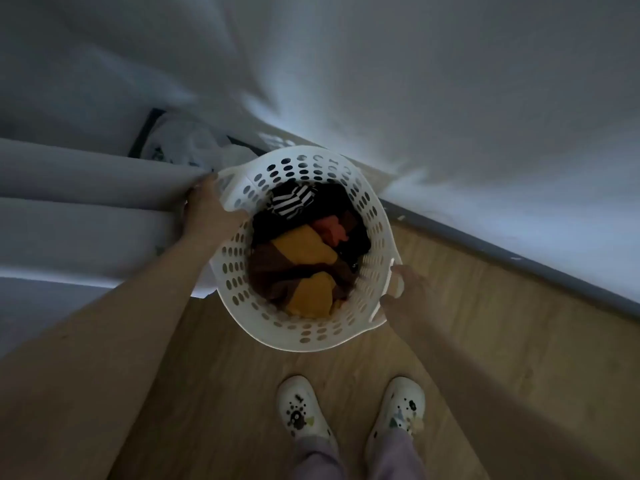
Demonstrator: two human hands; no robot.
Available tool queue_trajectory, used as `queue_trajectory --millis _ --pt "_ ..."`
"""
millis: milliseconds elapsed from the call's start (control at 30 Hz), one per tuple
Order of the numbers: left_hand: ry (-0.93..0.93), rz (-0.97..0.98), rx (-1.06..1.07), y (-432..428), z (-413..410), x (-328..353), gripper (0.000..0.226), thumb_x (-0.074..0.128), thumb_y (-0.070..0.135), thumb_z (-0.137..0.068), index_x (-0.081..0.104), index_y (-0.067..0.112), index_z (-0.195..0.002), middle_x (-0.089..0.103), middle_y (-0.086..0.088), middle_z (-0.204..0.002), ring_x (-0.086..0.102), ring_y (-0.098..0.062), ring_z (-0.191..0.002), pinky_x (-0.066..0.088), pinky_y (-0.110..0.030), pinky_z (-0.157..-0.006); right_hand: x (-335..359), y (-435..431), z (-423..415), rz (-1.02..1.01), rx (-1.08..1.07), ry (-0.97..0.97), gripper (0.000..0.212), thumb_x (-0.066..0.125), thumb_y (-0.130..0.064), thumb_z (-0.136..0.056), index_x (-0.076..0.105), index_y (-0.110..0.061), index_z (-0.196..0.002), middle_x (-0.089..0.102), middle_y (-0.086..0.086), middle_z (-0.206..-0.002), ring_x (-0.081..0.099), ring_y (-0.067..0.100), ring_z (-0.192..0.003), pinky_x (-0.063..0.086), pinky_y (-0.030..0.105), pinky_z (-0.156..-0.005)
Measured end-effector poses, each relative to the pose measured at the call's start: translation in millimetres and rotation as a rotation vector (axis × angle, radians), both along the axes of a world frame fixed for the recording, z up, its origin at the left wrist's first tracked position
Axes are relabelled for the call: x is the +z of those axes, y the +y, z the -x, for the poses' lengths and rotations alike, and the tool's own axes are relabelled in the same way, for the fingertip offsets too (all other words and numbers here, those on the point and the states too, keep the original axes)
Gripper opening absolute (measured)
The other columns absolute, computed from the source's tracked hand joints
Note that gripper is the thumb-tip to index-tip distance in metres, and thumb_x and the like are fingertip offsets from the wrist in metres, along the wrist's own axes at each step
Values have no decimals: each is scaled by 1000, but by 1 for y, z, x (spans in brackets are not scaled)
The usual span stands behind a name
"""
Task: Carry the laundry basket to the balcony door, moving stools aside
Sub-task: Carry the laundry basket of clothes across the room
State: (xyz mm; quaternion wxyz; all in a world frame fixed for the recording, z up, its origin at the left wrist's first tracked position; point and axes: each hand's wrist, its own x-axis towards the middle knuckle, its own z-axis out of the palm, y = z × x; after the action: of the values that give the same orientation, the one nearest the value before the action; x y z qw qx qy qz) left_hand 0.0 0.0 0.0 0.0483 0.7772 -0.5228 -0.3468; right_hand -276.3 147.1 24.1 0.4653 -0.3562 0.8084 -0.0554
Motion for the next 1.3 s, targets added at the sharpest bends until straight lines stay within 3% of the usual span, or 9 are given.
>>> queue_trajectory --millis 167,333,467,567,733,900,1033,1167,1300 --pt "20 21 45 -3 2 1 82 73 23 -75 30 12 -143 44 -16 -143 45 -36 -128 44 -50 -100 -13 -4 -4 -95 -240 -178 55 58 -4 -87 46 -25 -137 47 -13 -81 52 6 -63 43 18 -47" --pt "59 -69 184 4 9 10 63 71 27 -75 49 9 -131 60 -15 -123 60 -34 -106 51 -46 -90 -7 -5 -8 -88 -394 -272 52 59 -2 -86 52 -26 -131 51 1 -119 63 15 -86 45 19 -55" --pt "171 -82 187 35 25 23 30 66 23 -77 66 16 -106 69 -5 -84 67 -26 -74 56 -37 -68 10 4 -11 -62 -417 -287 44 60 -3 -86 57 -28 -122 49 -15 -78 56 3 -71 50 14 -46" --pt "208 -65 194 48 34 42 10 66 24 -76 61 29 -83 63 7 -71 63 -16 -67 50 -29 -63 32 10 2 -20 -507 -260 36 60 -3 -85 60 -31 -108 44 -17 -77 49 -1 -59 39 7 -35" --pt "328 -68 108 56 63 109 18 67 23 -78 60 30 -93 63 7 -79 60 -15 -73 49 -31 -70 96 34 32 56 -640 -201 26 60 -6 -87 67 -26 -101 48 -17 -82 51 0 -61 36 4 -32" --pt "434 -77 12 66 102 185 6 67 24 -78 63 27 -82 66 9 -71 63 -11 -64 47 -22 -52 172 69 57 154 -766 -151 22 56 -6 -84 70 -22 -92 61 -8 -79 56 2 -60 35 6 -31" --pt "488 -59 -26 80 134 242 10 66 26 -78 62 22 -69 61 -5 -69 56 -19 -63 47 -34 -69 231 107 84 250 -817 -86 24 55 -10 -80 74 -25 -82 62 -7 -62 51 -4 -35 35 12 -32" --pt "548 -102 -48 109 168 287 22 67 32 -73 67 15 -87 65 -14 -85 60 -27 -74 50 -40 -73 282 151 104 334 -925 14 22 56 -16 -81 75 -27 -79 68 -8 -67 50 4 -47 37 21 -44" --pt "590 -108 -49 148 222 335 21 70 24 -72 57 8 -68 52 -10 -61 46 -23 -53 43 -35 -57 329 203 138 378 -1039 86 20 57 -18 -80 76 -24 -80 67 -6 -68 52 9 -54 37 22 -50"
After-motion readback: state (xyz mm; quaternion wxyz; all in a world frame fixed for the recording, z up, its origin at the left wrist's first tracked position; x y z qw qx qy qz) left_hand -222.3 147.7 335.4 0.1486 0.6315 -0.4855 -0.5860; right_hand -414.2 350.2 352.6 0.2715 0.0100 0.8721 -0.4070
